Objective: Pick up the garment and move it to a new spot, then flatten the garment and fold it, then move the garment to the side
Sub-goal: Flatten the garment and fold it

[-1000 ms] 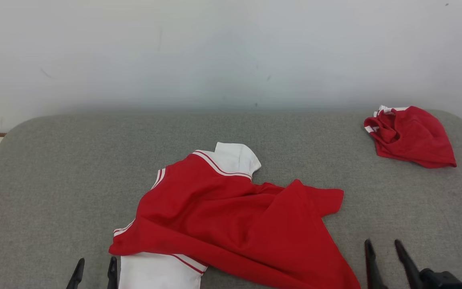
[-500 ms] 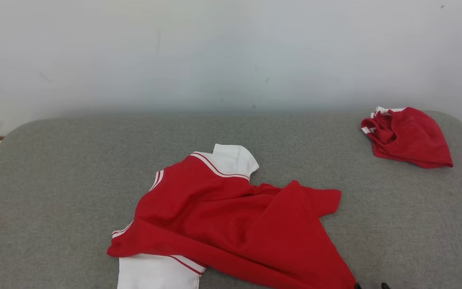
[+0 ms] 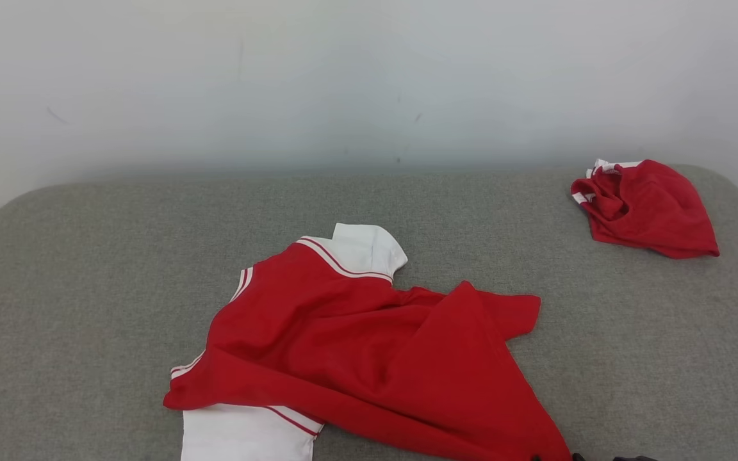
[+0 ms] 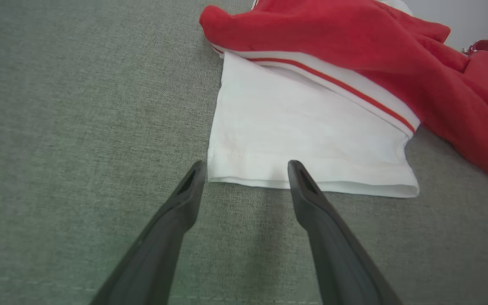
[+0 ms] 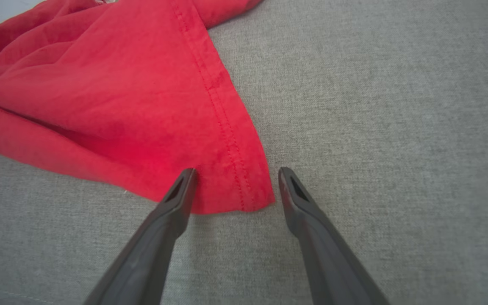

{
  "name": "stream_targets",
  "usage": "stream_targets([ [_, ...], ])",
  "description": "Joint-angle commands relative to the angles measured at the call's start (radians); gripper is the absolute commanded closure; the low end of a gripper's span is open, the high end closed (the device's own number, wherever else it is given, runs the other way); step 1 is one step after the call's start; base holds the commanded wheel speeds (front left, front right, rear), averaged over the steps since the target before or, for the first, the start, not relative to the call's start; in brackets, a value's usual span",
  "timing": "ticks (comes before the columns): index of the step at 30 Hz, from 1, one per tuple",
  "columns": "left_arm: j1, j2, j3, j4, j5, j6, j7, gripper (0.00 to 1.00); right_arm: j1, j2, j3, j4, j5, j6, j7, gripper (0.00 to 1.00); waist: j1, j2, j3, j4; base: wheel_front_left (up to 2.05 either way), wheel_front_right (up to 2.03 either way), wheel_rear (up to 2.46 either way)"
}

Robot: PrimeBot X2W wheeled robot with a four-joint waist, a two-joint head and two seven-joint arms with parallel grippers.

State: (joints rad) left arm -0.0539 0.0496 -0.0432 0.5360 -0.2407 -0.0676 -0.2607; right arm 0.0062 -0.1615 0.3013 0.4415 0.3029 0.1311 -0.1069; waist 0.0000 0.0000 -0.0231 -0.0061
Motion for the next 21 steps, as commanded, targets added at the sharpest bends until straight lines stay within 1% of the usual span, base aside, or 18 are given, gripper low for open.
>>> stream_targets([
  [1, -0.012, 0.002, 0.002, 0.008, -0.004, 0.000, -0.005, 0.00, -0.008, 0.000, 0.005, 0.004, 0.008, -0.001, -0.005, 0.00, 0.0000, 0.0000, 0.001, 0.000, 0.00, 0.00, 0.00],
  [5, -0.039, 0.002, 0.010, 0.054, 0.006, -0.009, -0.005, 0.00, -0.037, 0.002, 0.026, 0.063, 0.004, -0.001, -0.024, 0.00, 0.0000, 0.0000, 0.004, 0.000, 0.00, 0.00, 0.00],
  [11, -0.071, 0.002, 0.015, 0.103, -0.015, -0.019, -0.005, 0.00, -0.073, 0.012, 0.052, 0.126, 0.008, -0.001, -0.048, 0.00, 0.0000, 0.0000, 0.008, -0.004, 0.00, 0.00, 0.00],
  [12, -0.074, 0.002, 0.013, 0.110, -0.022, -0.021, -0.005, 0.00, -0.080, 0.014, 0.056, 0.133, 0.009, -0.001, -0.053, 0.05, 0.0000, 0.0000, 0.009, -0.005, 0.00, 0.00, 0.00],
  [13, -0.077, 0.001, 0.011, 0.121, -0.033, -0.028, -0.005, 0.07, -0.085, 0.017, 0.061, 0.143, 0.014, -0.001, -0.057, 0.51, 0.0000, 0.0000, 0.009, -0.006, 0.00, 0.00, 0.00],
  [14, -0.080, 0.001, 0.004, 0.130, -0.033, -0.029, -0.004, 1.00, -0.090, 0.017, 0.067, 0.149, 0.019, -0.001, -0.059, 1.00, 0.0000, 0.0000, 0.010, -0.007, 0.00, 0.00, 0.00],
  [16, -0.085, 0.001, -0.005, 0.135, -0.040, -0.037, -0.004, 1.00, -0.097, 0.016, 0.075, 0.160, 0.026, -0.001, -0.067, 1.00, 0.0000, 0.0000, 0.010, -0.007, 0.00, 0.00, 0.00],
  [18, -0.083, 0.001, -0.005, 0.120, -0.042, -0.036, -0.003, 1.00, -0.103, 0.016, 0.079, 0.165, 0.033, -0.001, -0.079, 1.00, 0.0000, 0.0000, 0.009, -0.007, 0.00, 0.00, 0.00],
  [21, -0.064, 0.002, 0.008, 0.078, -0.030, -0.038, -0.003, 1.00, -0.110, 0.013, 0.084, 0.139, 0.061, -0.001, -0.105, 1.00, 0.0000, 0.0000, 0.007, -0.005, 0.00, 0.00, 0.00],
])
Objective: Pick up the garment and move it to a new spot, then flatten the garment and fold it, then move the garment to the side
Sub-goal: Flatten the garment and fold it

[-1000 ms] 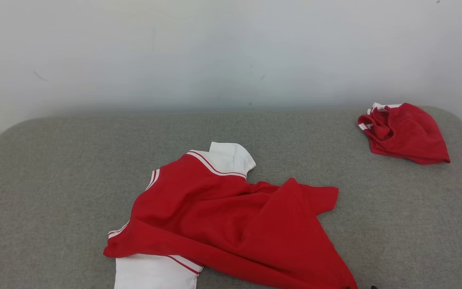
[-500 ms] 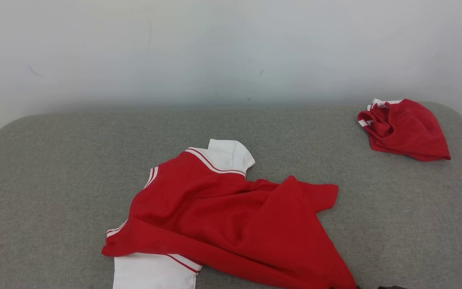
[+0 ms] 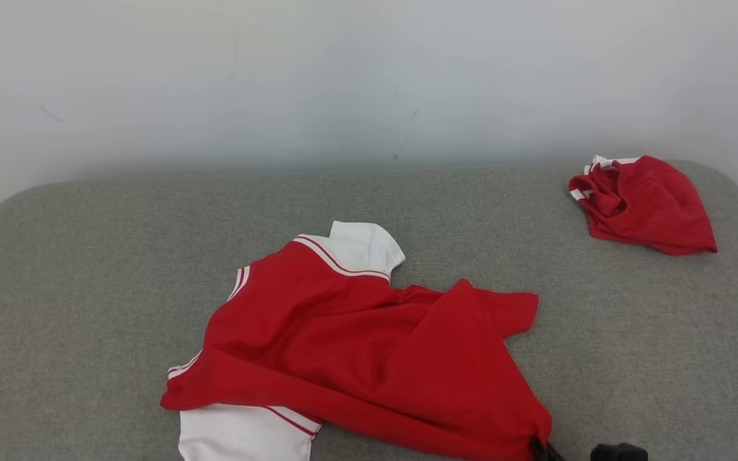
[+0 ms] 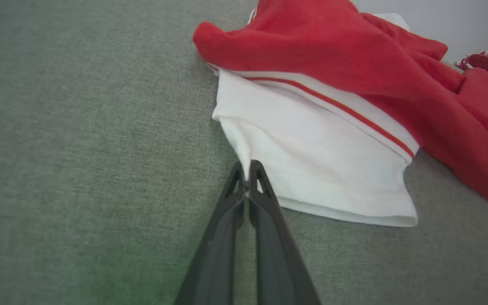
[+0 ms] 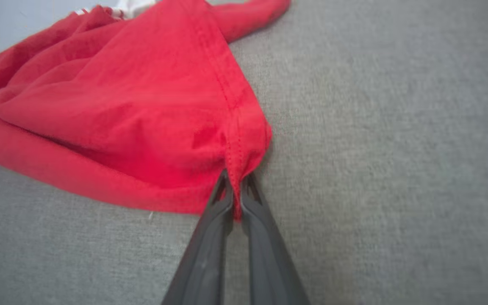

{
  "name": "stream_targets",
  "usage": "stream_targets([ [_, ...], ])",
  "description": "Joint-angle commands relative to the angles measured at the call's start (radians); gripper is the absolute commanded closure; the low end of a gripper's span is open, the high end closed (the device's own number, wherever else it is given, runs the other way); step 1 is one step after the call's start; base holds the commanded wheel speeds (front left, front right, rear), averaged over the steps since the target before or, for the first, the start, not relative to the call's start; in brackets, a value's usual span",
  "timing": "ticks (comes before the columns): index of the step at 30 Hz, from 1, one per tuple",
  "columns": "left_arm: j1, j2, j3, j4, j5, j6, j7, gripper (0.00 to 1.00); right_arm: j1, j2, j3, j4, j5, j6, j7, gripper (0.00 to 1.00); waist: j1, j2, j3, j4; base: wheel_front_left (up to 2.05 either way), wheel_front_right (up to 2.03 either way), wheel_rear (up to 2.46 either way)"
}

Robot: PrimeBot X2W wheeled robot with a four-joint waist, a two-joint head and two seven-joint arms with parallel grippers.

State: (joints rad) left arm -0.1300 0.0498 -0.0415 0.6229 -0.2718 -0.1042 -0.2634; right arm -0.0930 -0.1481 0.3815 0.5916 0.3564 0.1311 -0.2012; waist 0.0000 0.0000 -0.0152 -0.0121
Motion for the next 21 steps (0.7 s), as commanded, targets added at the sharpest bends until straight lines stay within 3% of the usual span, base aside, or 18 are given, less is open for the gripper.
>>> stream_targets([
  [1, 0.021, 0.001, 0.012, -0.029, 0.007, -0.002, -0.001, 1.00, -0.012, -0.003, 0.006, -0.025, 0.014, -0.001, -0.019, 1.00, 0.0000, 0.0000, -0.002, 0.001, 0.00, 0.00, 0.00],
  [7, 0.060, 0.001, 0.049, -0.173, 0.034, -0.003, -0.001, 1.00, -0.014, -0.021, 0.013, -0.127, 0.091, -0.001, -0.046, 1.00, 0.0000, 0.0000, -0.003, 0.004, 0.00, 0.00, 0.00],
  [12, 0.010, 0.011, 0.061, -0.297, 0.060, -0.011, -0.001, 1.00, -0.053, -0.045, 0.044, -0.234, 0.237, -0.001, -0.001, 1.00, 0.0000, 0.0000, 0.009, 0.010, 0.00, 0.00, 0.00],
  [15, -0.056, 0.047, 0.031, -0.346, 0.089, -0.017, -0.001, 1.00, -0.130, -0.089, 0.078, -0.287, 0.262, -0.001, 0.036, 1.00, 0.0000, 0.0000, 0.038, 0.008, 0.00, 0.00, 0.00],
  [21, -0.311, 0.158, -0.045, -0.397, 0.080, -0.025, 0.040, 1.00, -0.378, -0.118, 0.099, -0.325, 0.320, -0.001, 0.126, 1.00, 0.0000, 0.0000, 0.157, 0.001, 0.00, 0.00, 0.00],
])
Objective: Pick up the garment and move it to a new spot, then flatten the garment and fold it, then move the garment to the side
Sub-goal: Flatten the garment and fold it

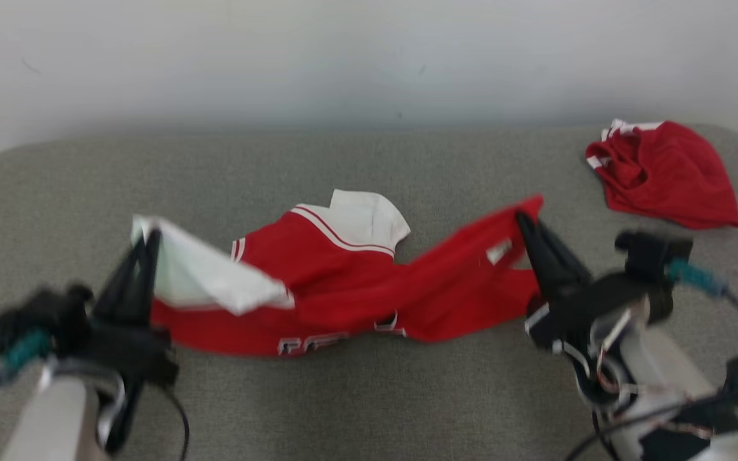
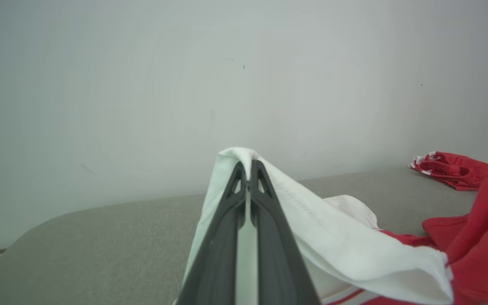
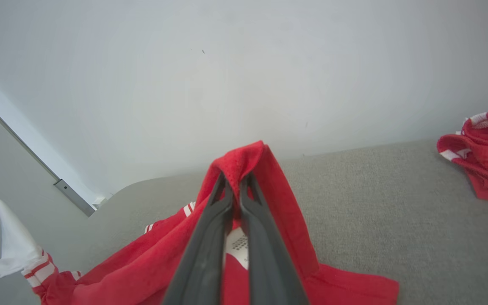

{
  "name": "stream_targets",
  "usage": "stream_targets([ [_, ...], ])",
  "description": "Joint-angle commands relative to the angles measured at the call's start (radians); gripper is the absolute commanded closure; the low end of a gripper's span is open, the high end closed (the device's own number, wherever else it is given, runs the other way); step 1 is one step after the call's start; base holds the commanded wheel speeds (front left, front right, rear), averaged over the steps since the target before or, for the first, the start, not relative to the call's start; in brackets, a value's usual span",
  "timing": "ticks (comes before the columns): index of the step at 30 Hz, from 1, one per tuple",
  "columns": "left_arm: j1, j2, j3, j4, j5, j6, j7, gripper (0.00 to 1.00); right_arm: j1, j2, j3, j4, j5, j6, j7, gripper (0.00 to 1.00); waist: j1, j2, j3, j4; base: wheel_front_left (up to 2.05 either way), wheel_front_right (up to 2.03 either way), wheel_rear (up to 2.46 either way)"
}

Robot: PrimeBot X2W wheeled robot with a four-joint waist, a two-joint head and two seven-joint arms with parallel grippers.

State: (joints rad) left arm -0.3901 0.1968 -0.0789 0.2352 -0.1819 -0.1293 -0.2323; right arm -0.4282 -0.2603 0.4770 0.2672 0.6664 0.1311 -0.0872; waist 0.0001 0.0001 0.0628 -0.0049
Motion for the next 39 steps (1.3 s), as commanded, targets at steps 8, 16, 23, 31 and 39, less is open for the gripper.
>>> stream_targets([
  [8, -0.444, 0.203, -0.181, 0.020, -0.075, 0.000, 0.103, 1.00, -0.436, 0.022, 0.010, 0.119, 0.076, -0.001, 0.101, 1.00, -0.0001, -0.0001, 0.250, -0.015, 0.00, 0.00, 0.00],
  [16, -0.927, 0.339, -0.332, 0.121, -0.201, 0.000, 0.158, 1.00, -0.917, 0.064, -0.030, 0.351, 0.130, -0.001, 0.137, 1.00, -0.0001, -0.0001, 0.435, -0.032, 0.00, 0.00, 0.00],
  [23, -1.215, 0.363, -0.331, 0.306, -0.229, -0.001, 0.164, 1.00, -1.210, 0.133, -0.078, 0.600, 0.128, -0.001, 0.085, 1.00, -0.0001, -0.0001, 0.439, -0.056, 0.00, 0.00, 0.00],
  [31, -1.490, 0.313, -0.389, 0.477, -0.172, -0.001, 0.106, 1.00, -1.432, 0.167, -0.098, 0.868, 0.067, -0.001, -0.027, 1.00, -0.0001, -0.0001, 0.394, -0.068, 0.00, 0.00, 0.00],
  [39, -1.623, 0.231, -0.418, 0.603, -0.186, 0.002, 0.094, 1.00, -1.534, 0.169, -0.128, 0.982, 0.053, 0.000, -0.087, 1.00, -0.0001, -0.0001, 0.385, -0.074, 0.00, 0.00, 0.00],
])
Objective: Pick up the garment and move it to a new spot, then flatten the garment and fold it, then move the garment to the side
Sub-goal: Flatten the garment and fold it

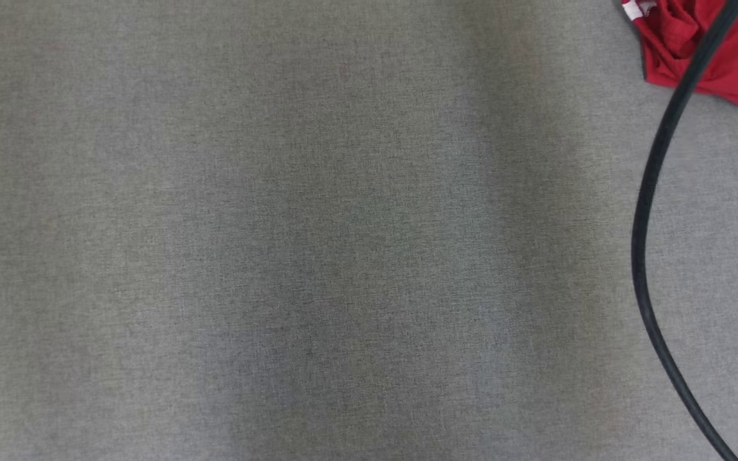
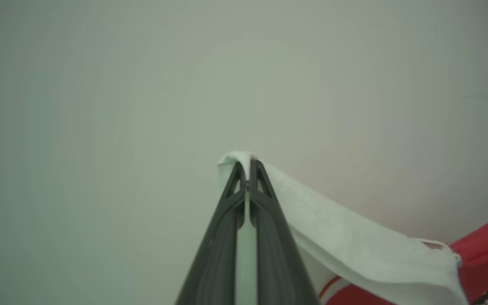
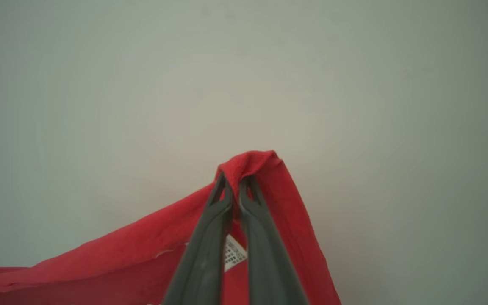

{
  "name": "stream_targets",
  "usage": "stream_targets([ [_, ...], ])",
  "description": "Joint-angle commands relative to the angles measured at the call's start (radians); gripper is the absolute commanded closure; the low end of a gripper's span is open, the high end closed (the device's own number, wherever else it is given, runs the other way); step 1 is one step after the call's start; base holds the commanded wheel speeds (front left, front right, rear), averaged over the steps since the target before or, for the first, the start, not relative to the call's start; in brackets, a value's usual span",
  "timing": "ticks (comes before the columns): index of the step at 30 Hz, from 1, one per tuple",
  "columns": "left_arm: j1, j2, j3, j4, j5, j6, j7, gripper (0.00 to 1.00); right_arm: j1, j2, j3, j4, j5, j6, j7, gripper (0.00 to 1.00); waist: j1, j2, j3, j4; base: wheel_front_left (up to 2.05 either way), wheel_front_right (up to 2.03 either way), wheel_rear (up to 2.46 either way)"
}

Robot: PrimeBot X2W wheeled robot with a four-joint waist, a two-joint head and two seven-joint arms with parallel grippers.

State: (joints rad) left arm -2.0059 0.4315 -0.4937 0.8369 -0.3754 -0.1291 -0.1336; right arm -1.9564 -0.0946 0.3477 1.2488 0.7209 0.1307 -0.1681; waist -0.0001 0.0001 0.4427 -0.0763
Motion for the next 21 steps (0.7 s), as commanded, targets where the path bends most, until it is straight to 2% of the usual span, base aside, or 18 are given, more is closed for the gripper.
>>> stream_targets([
  [1, -0.011, -0.009, -0.012, 0.013, 0.007, 0.001, -0.010, 1.00, -0.002, 0.009, 0.005, 0.006, -0.001, 0.000, -0.005, 1.00, 0.0001, -0.0001, 0.009, -0.007, 0.00, 0.00, 0.00],
  [7, 0.001, -0.008, -0.043, 0.057, -0.012, 0.000, -0.037, 1.00, 0.028, 0.025, 0.041, -0.001, -0.001, 0.000, 0.010, 1.00, 0.0001, -0.0001, 0.044, -0.020, 0.00, 0.00, 0.00],
  [14, 0.063, 0.025, -0.084, 0.072, -0.071, -0.001, -0.077, 1.00, 0.086, 0.022, 0.094, -0.038, 0.023, 0.000, 0.041, 1.00, 0.0001, -0.0001, 0.085, -0.021, 0.00, 0.00, 0.00],
  [21, 0.180, 0.060, -0.113, 0.031, -0.126, -0.001, -0.113, 1.00, 0.196, 0.008, 0.176, -0.136, 0.076, 0.000, 0.069, 1.00, 0.0001, -0.0001, 0.076, -0.021, 0.00, 0.00, 0.00],
])
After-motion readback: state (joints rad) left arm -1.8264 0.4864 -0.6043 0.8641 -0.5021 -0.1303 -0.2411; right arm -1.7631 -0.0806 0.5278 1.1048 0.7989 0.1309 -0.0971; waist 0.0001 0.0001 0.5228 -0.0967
